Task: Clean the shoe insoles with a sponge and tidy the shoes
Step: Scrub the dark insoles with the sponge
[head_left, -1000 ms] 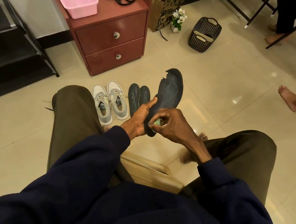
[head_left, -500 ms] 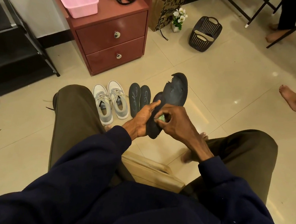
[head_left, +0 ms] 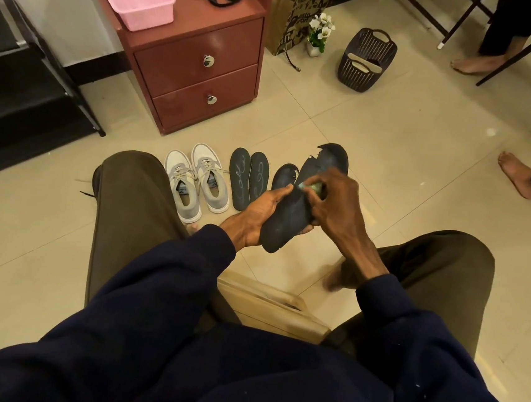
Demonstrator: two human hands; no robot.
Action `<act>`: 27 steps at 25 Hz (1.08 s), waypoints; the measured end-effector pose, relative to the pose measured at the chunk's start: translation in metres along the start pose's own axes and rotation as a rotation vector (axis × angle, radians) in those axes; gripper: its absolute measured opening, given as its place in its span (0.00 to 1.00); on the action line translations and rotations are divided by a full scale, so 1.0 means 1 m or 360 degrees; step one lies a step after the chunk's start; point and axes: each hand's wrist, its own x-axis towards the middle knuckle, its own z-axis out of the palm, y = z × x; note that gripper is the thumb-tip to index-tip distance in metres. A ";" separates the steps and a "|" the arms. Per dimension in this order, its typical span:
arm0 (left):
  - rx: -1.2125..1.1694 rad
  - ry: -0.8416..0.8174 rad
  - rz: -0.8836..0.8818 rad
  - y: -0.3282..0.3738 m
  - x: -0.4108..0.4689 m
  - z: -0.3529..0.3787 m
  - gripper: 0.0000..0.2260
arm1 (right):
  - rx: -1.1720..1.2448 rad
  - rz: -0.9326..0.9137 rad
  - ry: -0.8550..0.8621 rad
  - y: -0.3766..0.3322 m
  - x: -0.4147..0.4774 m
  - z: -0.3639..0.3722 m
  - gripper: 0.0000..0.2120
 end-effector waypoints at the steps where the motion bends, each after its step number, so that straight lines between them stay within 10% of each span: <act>1: 0.0036 -0.0014 -0.0015 -0.001 0.001 -0.001 0.23 | -0.0079 0.0063 0.0115 0.006 0.002 -0.005 0.03; 4: 0.0040 -0.0010 -0.0020 -0.001 0.001 -0.001 0.21 | -0.0110 0.0095 0.0111 0.007 0.000 -0.005 0.05; 8: 0.0008 0.0134 0.0064 0.003 0.003 -0.007 0.16 | 0.0064 -0.0197 -0.0557 -0.021 -0.015 0.007 0.04; 14: -0.0119 0.0102 0.0110 0.002 -0.001 -0.001 0.15 | -0.0284 0.0125 -0.0037 0.012 -0.004 -0.006 0.06; 19: -0.0014 0.0198 0.0166 0.004 0.004 -0.004 0.17 | 0.0003 -0.0122 -0.0609 -0.013 -0.018 0.001 0.04; 24: -0.0109 0.0135 0.0116 0.004 0.001 -0.004 0.19 | -0.0339 0.0116 -0.0104 0.010 -0.005 -0.011 0.05; 27: 0.0041 0.0183 0.0171 0.005 0.003 -0.006 0.15 | -0.0077 -0.0045 -0.0447 -0.004 -0.012 -0.008 0.05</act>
